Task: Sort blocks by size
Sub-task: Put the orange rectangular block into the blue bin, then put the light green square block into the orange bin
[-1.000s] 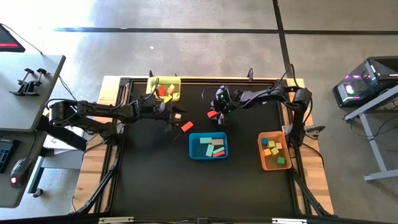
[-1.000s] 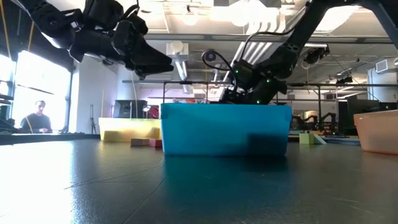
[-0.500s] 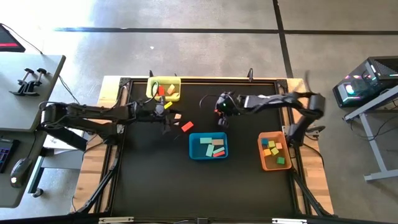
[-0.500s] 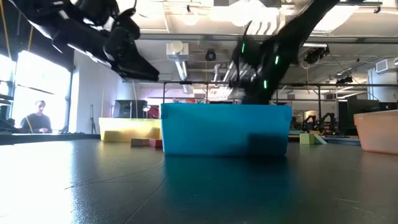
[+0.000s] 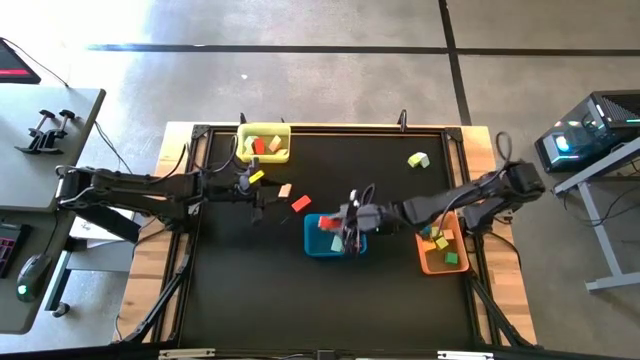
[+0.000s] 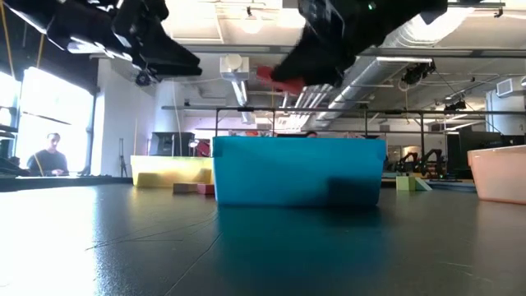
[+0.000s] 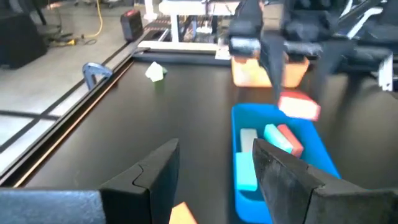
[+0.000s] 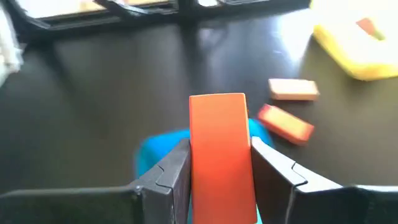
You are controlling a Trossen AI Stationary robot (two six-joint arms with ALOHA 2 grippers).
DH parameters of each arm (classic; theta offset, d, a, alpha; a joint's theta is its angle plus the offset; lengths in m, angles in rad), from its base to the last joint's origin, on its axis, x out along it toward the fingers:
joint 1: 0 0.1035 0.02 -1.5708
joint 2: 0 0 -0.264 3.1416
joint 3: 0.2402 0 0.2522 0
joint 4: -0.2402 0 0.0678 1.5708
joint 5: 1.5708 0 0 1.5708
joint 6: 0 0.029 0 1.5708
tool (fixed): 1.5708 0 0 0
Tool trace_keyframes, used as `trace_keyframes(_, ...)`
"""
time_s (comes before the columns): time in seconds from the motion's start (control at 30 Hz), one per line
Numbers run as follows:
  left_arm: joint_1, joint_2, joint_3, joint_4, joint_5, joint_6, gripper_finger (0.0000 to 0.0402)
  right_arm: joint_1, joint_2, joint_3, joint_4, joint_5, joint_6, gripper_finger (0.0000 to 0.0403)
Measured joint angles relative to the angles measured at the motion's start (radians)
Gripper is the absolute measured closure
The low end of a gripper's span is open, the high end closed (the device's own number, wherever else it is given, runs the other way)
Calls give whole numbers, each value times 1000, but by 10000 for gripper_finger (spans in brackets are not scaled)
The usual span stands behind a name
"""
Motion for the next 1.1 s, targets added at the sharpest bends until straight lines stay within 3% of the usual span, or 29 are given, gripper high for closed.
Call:
trace_keyframes(0.13, -25, -13, 0, 18, 10, 6, 211, 50, 93, 0, 75, 11, 42, 280)
trace_keyframes(0.3, -77, -27, 0, 13, 12, -71, 211, 83, 185, 63, 19, 96, 70, 280)
trace_keyframes(0.57, -180, -26, 0, 3, 12, -67, 211, 66, 329, 250, -236, -3, 65, 280)
trace_keyframes(0.83, -201, -26, 0, 4, -2, -26, 211, 37, 422, 356, -314, -34, 62, 279)
trace_keyframes(1.1, -201, -26, 0, -14, -12, -26, 211, 16, 407, 444, -466, 33, 57, 179)
